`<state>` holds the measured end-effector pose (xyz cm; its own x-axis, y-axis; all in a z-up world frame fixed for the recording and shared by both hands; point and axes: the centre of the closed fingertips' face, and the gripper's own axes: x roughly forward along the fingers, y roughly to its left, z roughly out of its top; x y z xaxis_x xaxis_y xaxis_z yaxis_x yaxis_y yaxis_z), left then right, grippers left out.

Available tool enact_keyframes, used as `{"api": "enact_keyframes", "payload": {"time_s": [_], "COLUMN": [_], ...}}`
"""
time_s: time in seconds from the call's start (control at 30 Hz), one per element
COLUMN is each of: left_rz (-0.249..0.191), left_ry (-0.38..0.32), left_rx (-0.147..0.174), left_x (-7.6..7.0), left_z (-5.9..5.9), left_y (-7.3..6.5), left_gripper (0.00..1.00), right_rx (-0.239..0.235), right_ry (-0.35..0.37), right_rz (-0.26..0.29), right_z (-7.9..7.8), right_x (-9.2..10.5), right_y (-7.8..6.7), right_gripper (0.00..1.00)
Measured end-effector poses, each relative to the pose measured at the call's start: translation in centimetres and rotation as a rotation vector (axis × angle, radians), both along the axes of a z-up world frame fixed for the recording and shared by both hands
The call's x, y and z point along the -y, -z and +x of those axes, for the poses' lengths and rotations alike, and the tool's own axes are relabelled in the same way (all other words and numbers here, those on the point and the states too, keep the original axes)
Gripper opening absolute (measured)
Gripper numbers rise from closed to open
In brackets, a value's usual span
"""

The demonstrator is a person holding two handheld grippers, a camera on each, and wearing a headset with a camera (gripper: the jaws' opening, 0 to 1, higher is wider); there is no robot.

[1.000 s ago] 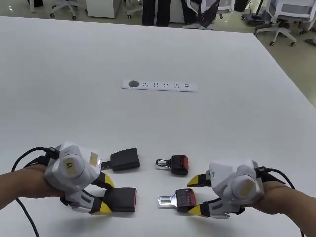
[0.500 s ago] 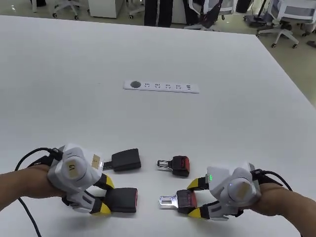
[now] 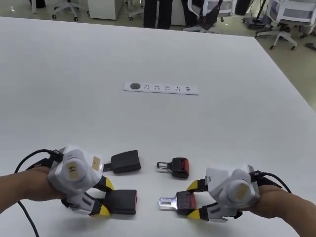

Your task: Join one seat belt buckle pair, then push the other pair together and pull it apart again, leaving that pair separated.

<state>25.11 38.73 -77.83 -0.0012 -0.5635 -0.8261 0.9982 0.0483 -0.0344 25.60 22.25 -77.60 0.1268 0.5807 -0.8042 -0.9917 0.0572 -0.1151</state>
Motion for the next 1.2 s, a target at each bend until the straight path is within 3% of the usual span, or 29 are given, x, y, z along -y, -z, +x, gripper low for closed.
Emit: {"api": "enact_keyframes", "payload": {"time_s": [0.73, 1.2], "left_rz": [0.027, 0.032], "left_ry": [-0.015, -0.020], "left_rx": [-0.008, -0.012], "left_x": [0.3, 0.2], "left_z": [-0.3, -0.1], "left_y": [-0.2, -0.1], "left_gripper": [0.32, 0.32], "right_rx": [0.001, -0.010], "right_ry": [-0.001, -0.018], "right_rz": [0.017, 0.025], "right_z": [0.3, -0.3], "right_x": [-1.6, -3.1], "right_y": [-0.2, -0.4], "right_gripper": [0.30, 0.30]}}
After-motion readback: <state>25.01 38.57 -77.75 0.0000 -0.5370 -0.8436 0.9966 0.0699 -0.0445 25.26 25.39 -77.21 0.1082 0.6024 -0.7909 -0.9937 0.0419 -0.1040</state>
